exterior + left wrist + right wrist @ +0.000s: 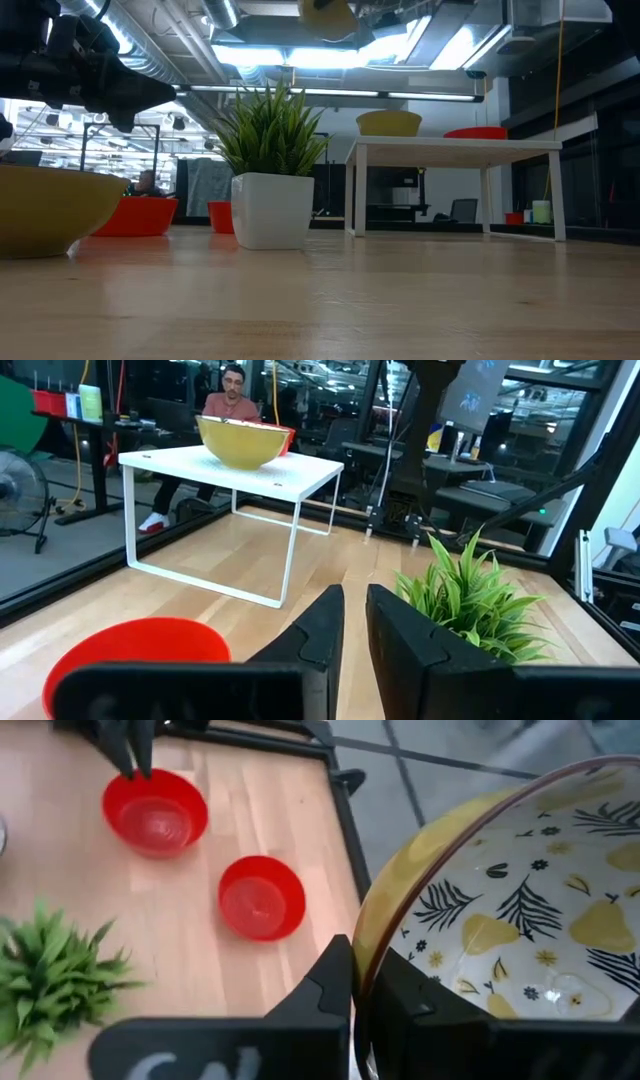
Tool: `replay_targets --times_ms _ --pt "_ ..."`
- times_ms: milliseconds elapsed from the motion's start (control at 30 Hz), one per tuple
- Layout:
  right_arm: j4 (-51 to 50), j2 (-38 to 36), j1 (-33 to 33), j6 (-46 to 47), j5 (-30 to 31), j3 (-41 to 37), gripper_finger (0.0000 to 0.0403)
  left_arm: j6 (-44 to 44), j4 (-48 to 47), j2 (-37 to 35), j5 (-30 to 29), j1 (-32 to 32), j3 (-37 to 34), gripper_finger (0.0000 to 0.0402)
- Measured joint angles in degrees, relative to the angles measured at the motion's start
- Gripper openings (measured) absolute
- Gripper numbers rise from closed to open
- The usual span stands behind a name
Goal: Pick & Place Mini bowls
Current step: Stack the right white bowl on the white bowl on the shelf
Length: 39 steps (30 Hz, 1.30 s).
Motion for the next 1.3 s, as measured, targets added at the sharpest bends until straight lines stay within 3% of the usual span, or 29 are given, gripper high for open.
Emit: replay_targets --times_ms 100,433,1067,1300 --pt "-0.49 -0.53 -1.00 -4.06 -3.01 -0.23 0.0014 0.01 0.00 0.00 0.00 0.00 -0.01 0.0040" --pt "-1.82 -0.51 -6.30 -10.38 -4.51 -0.33 0.0014 0.00 0.02 0.00 0.00 0.00 -0.02 0.0044" --pt "-17.21 -0.44 -16.92 -7.77 -8.96 -0.35 0.0014 0.02 0.02 0.00 -0.14 0.00 -0.02 0.0043" --pt "-19.17 -0.40 -19.78 -5.64 -12.72 -0.35 0.0014 1.44 2.87 0.00 -13.85 0.00 -0.02 0.0038"
